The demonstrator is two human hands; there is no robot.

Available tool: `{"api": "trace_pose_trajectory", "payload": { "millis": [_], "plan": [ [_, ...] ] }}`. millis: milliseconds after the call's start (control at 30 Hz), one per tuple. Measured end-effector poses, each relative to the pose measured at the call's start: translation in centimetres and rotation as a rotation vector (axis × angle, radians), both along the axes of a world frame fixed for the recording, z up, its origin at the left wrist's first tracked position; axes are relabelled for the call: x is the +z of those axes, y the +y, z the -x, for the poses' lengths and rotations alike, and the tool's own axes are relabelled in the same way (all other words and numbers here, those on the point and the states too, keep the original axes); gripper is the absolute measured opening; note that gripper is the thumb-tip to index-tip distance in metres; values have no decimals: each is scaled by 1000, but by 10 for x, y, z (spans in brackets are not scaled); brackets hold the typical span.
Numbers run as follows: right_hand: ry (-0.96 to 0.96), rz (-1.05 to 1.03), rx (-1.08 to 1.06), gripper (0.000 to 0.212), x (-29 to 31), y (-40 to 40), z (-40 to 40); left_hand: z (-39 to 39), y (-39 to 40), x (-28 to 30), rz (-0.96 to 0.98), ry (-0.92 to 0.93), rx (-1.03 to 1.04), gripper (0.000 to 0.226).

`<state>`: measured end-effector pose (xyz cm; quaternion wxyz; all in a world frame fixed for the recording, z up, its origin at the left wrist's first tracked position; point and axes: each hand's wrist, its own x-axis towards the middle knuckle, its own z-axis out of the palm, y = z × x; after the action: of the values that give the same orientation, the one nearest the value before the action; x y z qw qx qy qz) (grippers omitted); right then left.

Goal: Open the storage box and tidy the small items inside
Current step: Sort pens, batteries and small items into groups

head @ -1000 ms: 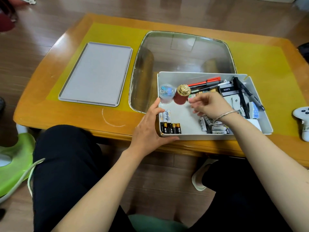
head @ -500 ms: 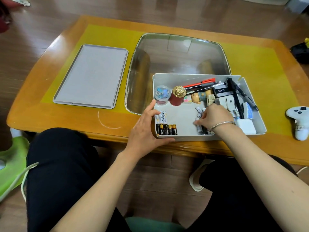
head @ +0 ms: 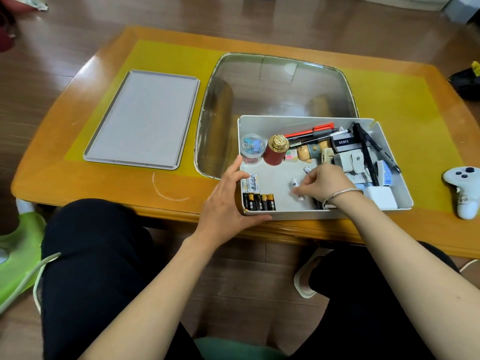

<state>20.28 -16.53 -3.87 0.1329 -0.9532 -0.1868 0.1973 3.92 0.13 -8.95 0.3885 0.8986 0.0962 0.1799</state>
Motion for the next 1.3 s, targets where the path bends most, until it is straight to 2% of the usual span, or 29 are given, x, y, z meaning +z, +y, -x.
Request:
{"api": "trace_pose_trajectory", "payload": {
  "millis": [100,200,267,600,833,1033,1300],
  "plan": [
    [80,-217,-53,20,6,8,2,0,0,0,5,-5,0,84],
    [96,-346,-78,11,6,24,4,0,-1,0,1,2,4,85],
    [108,-379,-44,19,3,35,6,0,0,1,-1,4,4,84],
    [64,-280,193,30,-19,54,8,0,0,1,-9,-3,-7,84],
    [40,-278,169,38,-25,54,9,0,0,-2,-12,-7,-2,84],
    [72,-249,202,29,-23,53,9,0,0,-1,-7,-10,-5,84],
    [104,-284,191,30,-24,51,10,-1,0,-1,-8,-1,-1,84]
  ]
}}
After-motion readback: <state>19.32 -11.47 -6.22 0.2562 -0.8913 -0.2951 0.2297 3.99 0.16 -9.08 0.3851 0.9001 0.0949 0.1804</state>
